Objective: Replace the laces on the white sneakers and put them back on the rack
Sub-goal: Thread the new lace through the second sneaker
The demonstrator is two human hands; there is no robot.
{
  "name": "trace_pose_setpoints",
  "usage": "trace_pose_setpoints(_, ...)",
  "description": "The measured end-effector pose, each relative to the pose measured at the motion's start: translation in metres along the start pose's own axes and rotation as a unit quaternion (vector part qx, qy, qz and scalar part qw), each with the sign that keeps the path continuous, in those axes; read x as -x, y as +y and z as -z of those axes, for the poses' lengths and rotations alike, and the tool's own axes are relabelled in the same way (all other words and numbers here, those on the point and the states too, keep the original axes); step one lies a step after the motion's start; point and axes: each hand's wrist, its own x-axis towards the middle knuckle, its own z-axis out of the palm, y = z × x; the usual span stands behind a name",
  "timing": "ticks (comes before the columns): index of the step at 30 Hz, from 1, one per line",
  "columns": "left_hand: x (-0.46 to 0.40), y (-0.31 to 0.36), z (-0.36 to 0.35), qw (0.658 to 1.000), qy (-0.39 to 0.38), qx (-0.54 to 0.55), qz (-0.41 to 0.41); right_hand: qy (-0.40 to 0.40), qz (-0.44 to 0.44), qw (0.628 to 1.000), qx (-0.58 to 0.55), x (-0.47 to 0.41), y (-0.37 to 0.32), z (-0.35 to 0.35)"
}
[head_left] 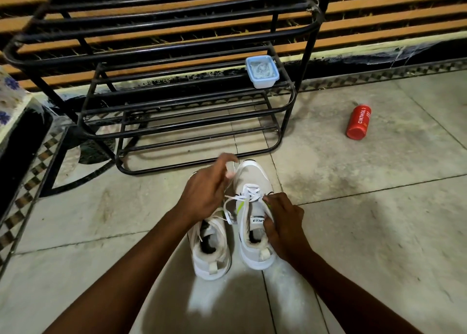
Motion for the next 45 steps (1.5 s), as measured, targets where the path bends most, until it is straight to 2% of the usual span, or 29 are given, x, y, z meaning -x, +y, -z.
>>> trace_pose_setpoints(1, -0.001, -0.001, 0.003, 0.987, -0.068, -0.138, -0.044, -0.002, -0.008, 1.0, 0.006, 0.0, -0.001, 0.0)
trace_pose_setpoints(2, -0.002, 0.0, 0.006, 0.97, -0.107, -0.21, -0.059, -0.006, -0.014, 1.0, 0.01, 0.0, -0.002, -0.001)
trace_pose_setpoints(3, -0.003, 0.003, 0.005, 0.967, -0.12, -0.214, -0.067, -0.009, -0.017, 1.0, 0.014, -0.001, -0.002, -0.001)
trace_pose_setpoints(5, -0.002, 0.007, 0.0, 0.989, -0.116, -0.087, -0.034, -0.015, -0.018, 0.999, 0.022, -0.001, -0.001, -0.002)
trace_pose_setpoints(7, -0.001, 0.005, -0.009, 0.995, -0.08, 0.047, 0.047, -0.016, -0.017, 0.999, 0.027, -0.001, -0.001, 0.0)
trace_pose_setpoints(9, 0.002, 0.007, -0.015, 0.981, -0.052, 0.146, 0.117, -0.014, -0.015, 0.999, 0.032, -0.002, -0.002, 0.001)
trace_pose_setpoints(11, 0.005, 0.016, -0.018, 0.964, -0.027, 0.215, 0.153, -0.017, -0.02, 0.999, 0.042, -0.003, -0.004, 0.001)
trace_pose_setpoints(13, 0.005, 0.019, -0.021, 0.955, -0.006, 0.236, 0.181, -0.029, -0.029, 0.997, 0.059, -0.004, -0.006, -0.001)
trace_pose_setpoints(15, 0.002, 0.017, -0.026, 0.966, 0.007, 0.158, 0.206, -0.039, -0.036, 0.996, 0.071, -0.004, -0.006, -0.003)
trace_pose_setpoints(16, 0.0, 0.015, -0.029, 0.973, 0.002, 0.071, 0.219, -0.041, -0.038, 0.996, 0.074, -0.004, -0.006, -0.003)
trace_pose_setpoints(18, -0.002, 0.017, -0.031, 0.962, -0.038, -0.092, 0.253, -0.037, -0.037, 0.995, 0.081, -0.004, -0.006, -0.002)
trace_pose_setpoints(19, -0.003, 0.021, -0.031, 0.952, -0.055, -0.138, 0.268, -0.032, -0.034, 0.996, 0.082, -0.003, -0.006, -0.002)
trace_pose_setpoints(24, -0.007, 0.025, -0.032, 0.952, -0.128, -0.137, 0.24, -0.026, -0.029, 0.996, 0.085, -0.005, -0.005, 0.0)
trace_pose_setpoints(29, -0.011, 0.03, -0.03, 0.943, -0.176, -0.221, 0.174, -0.044, -0.04, 0.995, 0.084, -0.008, -0.005, 0.002)
trace_pose_setpoints(31, -0.01, 0.027, -0.026, 0.958, -0.15, -0.147, 0.195, -0.061, -0.05, 0.995, 0.066, -0.011, -0.007, 0.006)
trace_pose_setpoints(34, -0.01, 0.026, -0.009, 0.969, -0.094, 0.039, 0.224, -0.051, -0.081, 0.994, -0.05, -0.016, -0.017, 0.019)
trace_pose_setpoints(37, -0.011, 0.043, 0.014, 0.967, -0.03, 0.182, 0.178, 0.004, -0.068, 0.979, -0.194, -0.026, -0.042, 0.036)
trace_pose_setpoints(41, -0.016, 0.066, 0.04, 0.967, 0.02, 0.232, 0.099, -0.044, -0.041, 0.919, -0.39, -0.059, -0.081, 0.052)
trace_pose_setpoints(42, -0.017, 0.067, 0.045, 0.968, 0.03, 0.235, 0.086, -0.049, -0.038, 0.914, -0.402, -0.068, -0.087, 0.054)
trace_pose_setpoints(45, -0.016, 0.053, 0.059, 0.969, 0.065, 0.225, 0.084, -0.002, -0.031, 0.934, -0.357, -0.089, -0.09, 0.061)
